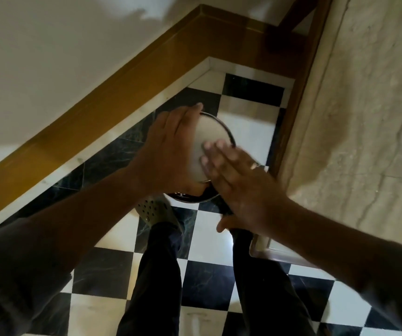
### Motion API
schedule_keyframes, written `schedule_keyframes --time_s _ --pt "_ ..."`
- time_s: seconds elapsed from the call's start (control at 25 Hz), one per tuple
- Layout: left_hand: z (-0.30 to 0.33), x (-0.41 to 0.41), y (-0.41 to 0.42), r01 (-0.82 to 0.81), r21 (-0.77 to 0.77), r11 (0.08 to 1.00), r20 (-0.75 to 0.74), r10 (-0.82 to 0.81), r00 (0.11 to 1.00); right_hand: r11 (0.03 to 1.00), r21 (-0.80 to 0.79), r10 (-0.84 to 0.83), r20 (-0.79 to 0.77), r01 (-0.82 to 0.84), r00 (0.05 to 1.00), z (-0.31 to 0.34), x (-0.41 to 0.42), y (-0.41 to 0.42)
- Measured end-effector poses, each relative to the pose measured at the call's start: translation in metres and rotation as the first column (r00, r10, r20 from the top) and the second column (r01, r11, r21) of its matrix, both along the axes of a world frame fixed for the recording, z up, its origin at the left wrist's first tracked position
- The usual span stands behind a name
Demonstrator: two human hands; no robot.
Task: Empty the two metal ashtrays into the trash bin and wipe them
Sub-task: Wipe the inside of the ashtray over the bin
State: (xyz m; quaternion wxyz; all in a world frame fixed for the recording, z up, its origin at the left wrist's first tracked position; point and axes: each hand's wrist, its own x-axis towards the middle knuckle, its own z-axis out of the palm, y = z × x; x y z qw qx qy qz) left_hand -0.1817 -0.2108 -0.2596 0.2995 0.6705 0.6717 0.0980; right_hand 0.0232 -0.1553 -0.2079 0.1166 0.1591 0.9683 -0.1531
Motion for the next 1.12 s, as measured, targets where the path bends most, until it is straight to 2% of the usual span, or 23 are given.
schedule_keyframes --time_s 0.04,0.08,0.2,0.32,0.4,0.48,0.52,0.6,0.68,0.72,0.8,0.84,0.96,1.12 --pt "0.0 0.0 -0.002 0.012 -0.009 1.0 -0.013 -0.012 1.0 0.998 -0.043 0.046 0.121 -0.041 0.992 -0.013 0.001 -0.004" --pt "-0.002 -0.002 -0.006 0.013 -0.001 1.0 -0.02 -0.013 1.0 0.996 -0.073 0.071 0.171 -0.059 0.983 -0.021 0.0 -0.003" --pt "-0.006 -0.006 -0.013 -0.019 0.047 0.999 0.02 0.018 1.0 0.995 -0.047 0.086 0.051 -0.084 0.995 -0.024 -0.008 0.006" --pt "0.0 -0.002 -0.009 -0.075 0.054 0.996 0.114 0.068 0.991 0.997 0.067 0.028 -0.071 -0.024 0.997 -0.029 -0.008 0.01" --pt "0.001 -0.003 -0.005 -0.11 -0.034 0.993 0.233 0.115 0.966 0.998 -0.005 -0.064 -0.126 0.064 0.99 -0.03 -0.01 0.013" --pt "0.008 -0.007 -0.003 -0.198 -0.267 0.943 0.339 0.284 0.897 0.962 -0.218 -0.195 -0.135 0.163 0.971 -0.027 -0.012 0.016" --pt "0.01 -0.01 -0.002 -0.252 -0.401 0.881 0.377 0.409 0.831 0.897 -0.365 -0.305 -0.1 0.25 0.947 -0.024 -0.014 0.017" --pt "0.013 -0.015 -0.002 -0.361 -0.617 0.699 0.402 0.675 0.619 0.622 -0.595 -0.582 0.084 0.509 0.809 -0.023 -0.019 0.018" --pt "0.014 -0.018 -0.003 -0.423 -0.76 0.493 0.346 0.859 0.378 0.35 -0.611 -0.711 0.32 0.71 0.626 -0.027 -0.025 0.02" --pt "0.017 -0.018 -0.004 -0.43 -0.801 0.417 0.318 0.904 0.285 0.196 -0.621 -0.742 0.411 0.759 0.529 -0.03 -0.028 0.019" --pt "0.021 -0.014 -0.007 -0.426 -0.843 0.327 0.278 0.945 0.175 -0.087 -0.629 -0.772 0.533 0.773 0.347 -0.033 -0.035 0.017" --pt "0.024 -0.013 -0.007 -0.428 -0.854 0.296 0.262 0.955 0.138 -0.149 -0.618 -0.774 0.559 0.772 0.298 -0.032 -0.039 0.016" --pt "0.042 -0.012 -0.002 -0.454 -0.855 0.25 0.239 0.968 0.083 -0.215 -0.602 -0.788 0.572 0.769 0.228 -0.021 -0.046 0.013" --pt "0.082 -0.011 0.019 -0.481 -0.82 0.311 0.305 0.948 0.092 -0.314 -0.619 -0.827 0.551 0.72 0.113 0.012 -0.042 0.03"
